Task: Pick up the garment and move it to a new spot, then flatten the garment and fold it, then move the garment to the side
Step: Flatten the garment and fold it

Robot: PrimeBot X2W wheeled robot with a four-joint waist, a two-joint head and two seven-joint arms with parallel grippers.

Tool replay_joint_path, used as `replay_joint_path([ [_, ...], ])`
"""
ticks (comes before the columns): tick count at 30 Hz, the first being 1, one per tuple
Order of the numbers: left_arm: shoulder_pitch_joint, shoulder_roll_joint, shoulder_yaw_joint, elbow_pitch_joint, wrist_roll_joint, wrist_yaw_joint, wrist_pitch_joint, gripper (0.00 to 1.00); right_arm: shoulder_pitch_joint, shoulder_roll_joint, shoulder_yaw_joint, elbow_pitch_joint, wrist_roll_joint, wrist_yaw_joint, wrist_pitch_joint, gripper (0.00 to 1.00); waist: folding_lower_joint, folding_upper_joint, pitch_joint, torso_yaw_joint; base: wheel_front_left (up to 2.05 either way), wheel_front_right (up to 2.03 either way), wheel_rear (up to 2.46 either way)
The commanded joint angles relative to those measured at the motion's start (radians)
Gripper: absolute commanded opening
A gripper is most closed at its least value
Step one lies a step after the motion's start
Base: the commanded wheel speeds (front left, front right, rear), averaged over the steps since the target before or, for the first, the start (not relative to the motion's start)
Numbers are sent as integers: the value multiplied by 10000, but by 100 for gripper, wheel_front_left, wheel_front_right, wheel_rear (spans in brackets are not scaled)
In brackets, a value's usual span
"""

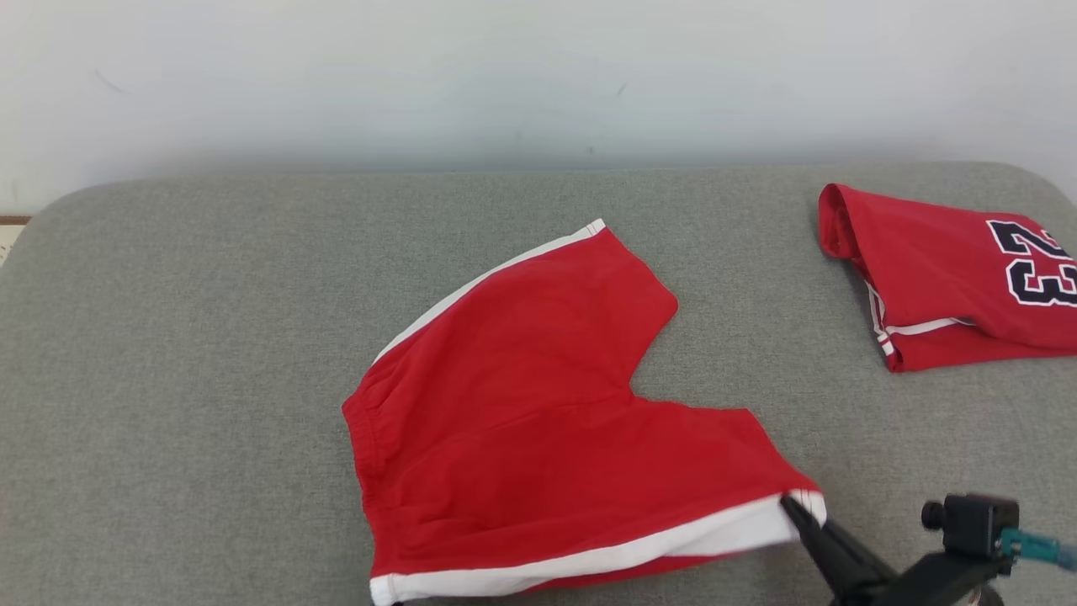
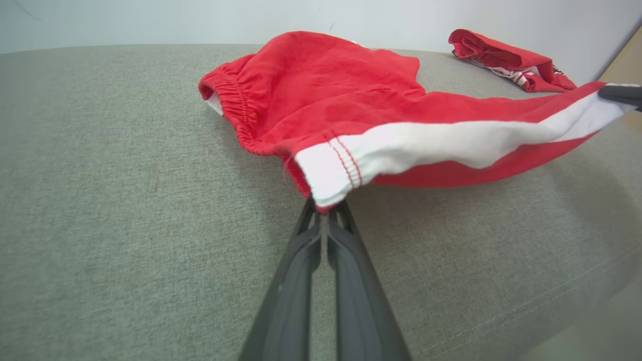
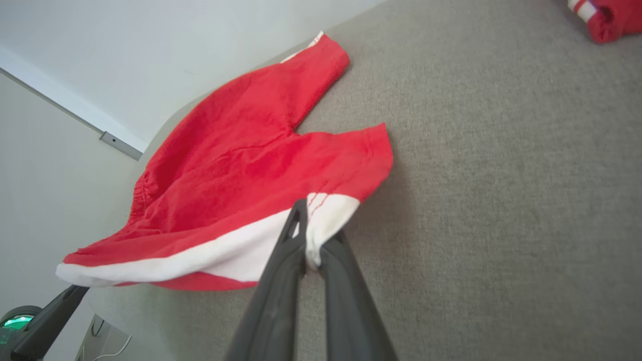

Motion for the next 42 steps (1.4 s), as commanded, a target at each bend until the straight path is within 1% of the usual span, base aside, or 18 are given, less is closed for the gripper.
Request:
replay_joint_path([
  [1, -169, -73, 75, -22, 147, -107, -44, 0, -265, 167, -219, -132, -209, 1, -47, 0, 1, 1, 37, 15, 0, 0, 0],
  [6, -1008, -172, 247, 51, 515, -516, -44, 0, -1458, 618, -462, -69, -917, 3, 114, 0, 1, 1, 198, 135, 0, 0, 0],
  [10, -1951, -179, 539, 288, 577, -797, -44, 0, -2812, 897, -432, 494, -1148, 1, 363, 0, 1, 1, 436, 286, 0, 0, 0],
  [11, -1951, -179, 539, 288, 577, -797, -44, 0, -2812, 897, -432, 494, -1148, 1, 363, 0, 1, 1, 436, 286, 0, 0, 0],
  [12, -2186, -207, 619, 396, 527, -871, -43, 0, -3211, 911, -380, 699, -1233, 1, 409, 0, 1, 1, 514, 328, 0, 0, 0],
  [15, -2922, -259, 885, 715, 427, -1008, -44, 0, -4444, 1028, -216, 1510, -1203, 1, 613, 0, 1, 1, 866, 440, 0, 0, 0],
  [19, -3938, -386, 1111, 1308, 240, -1269, -44, 0, -6280, 1211, -20, 2921, -985, 1, 963, 0, 1, 1, 1495, 672, 0, 0, 0],
  [22, -4751, -523, 1173, 1851, 246, -1523, -42, 0, -7588, 1399, 282, 4033, -894, 1, 1050, 0, 1, 1, 1989, 871, 0, 0, 0],
  [27, -5929, -943, 1147, 2674, 273, -1793, -42, 0, -9395, 1691, 738, 5827, -782, 3, 849, 0, 1, 1, 2645, 1183, 0, 0, 0],
  [30, -6402, -1213, 1106, 3150, 318, -1937, -43, 0, -10169, 1814, 880, 6788, -575, 3, 701, 0, 1, 1, 2940, 1361, 0, 0, 0],
  [34, -6864, -1547, 1123, 3546, 466, -2013, -43, 0, -10865, 1969, 1176, 7846, -417, 1, 373, 0, 1, 1, 3215, 1525, 0, 0, 0],
  [40, -7188, -1926, 1243, 3866, 712, -2200, -43, 0, -11581, 2131, 1676, 9043, -341, 1, -220, 0, 1, 1, 3404, 1711, 0, 0, 0],
  [41, -7212, -1970, 1272, 3916, 754, -2199, -43, 0, -11659, 2176, 1763, 9180, -341, 1, -374, 1, 1, 1, 3410, 1730, 0, 0, 0],
  [42, -7213, -2020, 1317, 3955, 773, -2234, -43, 0, -11717, 2217, 1842, 9344, -297, 1, -485, 11, 1, 1, 3409, 1749, 0, 0, 0],
])
